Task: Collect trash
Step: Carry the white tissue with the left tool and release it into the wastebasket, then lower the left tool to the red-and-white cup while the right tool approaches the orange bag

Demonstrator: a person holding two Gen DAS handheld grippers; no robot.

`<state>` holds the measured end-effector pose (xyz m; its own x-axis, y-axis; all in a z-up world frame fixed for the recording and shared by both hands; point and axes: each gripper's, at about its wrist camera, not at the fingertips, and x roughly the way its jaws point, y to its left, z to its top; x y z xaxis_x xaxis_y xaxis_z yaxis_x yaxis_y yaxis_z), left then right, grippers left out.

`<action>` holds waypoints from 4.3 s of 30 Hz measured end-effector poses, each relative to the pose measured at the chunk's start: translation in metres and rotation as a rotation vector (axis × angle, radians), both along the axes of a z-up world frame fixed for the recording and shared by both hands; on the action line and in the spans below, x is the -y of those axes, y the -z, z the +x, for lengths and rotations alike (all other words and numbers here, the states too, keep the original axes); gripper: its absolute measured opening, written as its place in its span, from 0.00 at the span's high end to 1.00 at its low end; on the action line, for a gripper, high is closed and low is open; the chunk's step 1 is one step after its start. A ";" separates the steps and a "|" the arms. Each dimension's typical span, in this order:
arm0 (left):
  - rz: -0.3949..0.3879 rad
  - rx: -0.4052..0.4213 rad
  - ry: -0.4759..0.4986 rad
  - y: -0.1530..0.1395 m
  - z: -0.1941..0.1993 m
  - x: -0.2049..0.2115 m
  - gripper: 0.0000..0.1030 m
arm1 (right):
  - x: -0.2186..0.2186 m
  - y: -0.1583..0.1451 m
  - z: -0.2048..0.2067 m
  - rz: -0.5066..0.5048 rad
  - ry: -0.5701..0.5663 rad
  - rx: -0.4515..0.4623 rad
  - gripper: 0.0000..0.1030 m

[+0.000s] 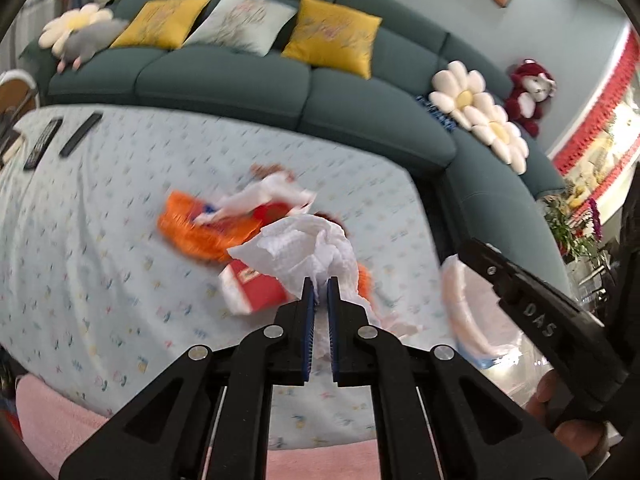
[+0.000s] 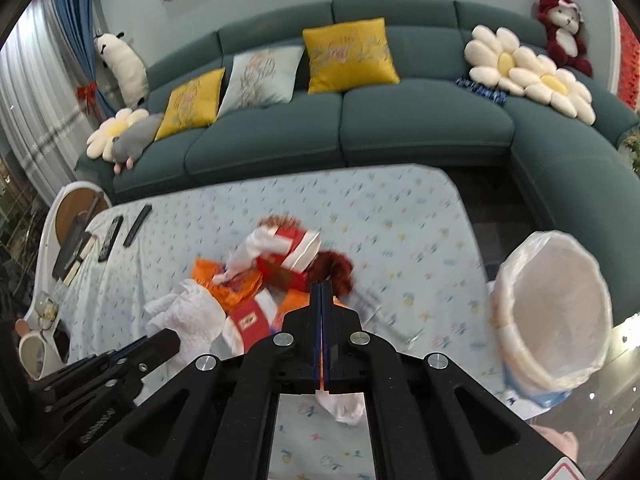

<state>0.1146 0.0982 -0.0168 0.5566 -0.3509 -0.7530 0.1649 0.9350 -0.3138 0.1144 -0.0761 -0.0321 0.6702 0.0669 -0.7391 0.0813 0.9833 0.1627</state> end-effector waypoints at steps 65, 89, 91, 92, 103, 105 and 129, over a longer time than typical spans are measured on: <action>-0.006 0.021 0.430 -0.028 -0.001 0.269 0.94 | 0.260 -0.035 -0.059 0.086 0.443 0.083 0.96; 0.049 0.015 0.314 -0.020 0.007 0.255 0.44 | 0.245 -0.033 -0.065 0.052 0.441 0.071 0.58; 0.044 0.007 0.291 -0.019 0.009 0.242 0.44 | 0.234 -0.033 -0.062 0.053 0.421 0.067 0.57; 0.041 0.006 0.276 -0.019 0.010 0.235 0.44 | 0.227 -0.033 -0.061 0.054 0.410 0.066 0.56; 0.062 0.003 0.141 -0.016 0.018 0.162 0.30 | 0.159 -0.031 -0.046 0.037 0.309 0.057 0.42; 0.064 0.001 0.118 -0.014 0.019 0.148 0.28 | 0.148 -0.028 -0.044 0.035 0.293 0.048 0.41; 0.086 -0.115 -0.079 0.040 0.033 0.020 0.27 | 0.032 0.046 -0.019 0.013 0.103 -0.124 0.41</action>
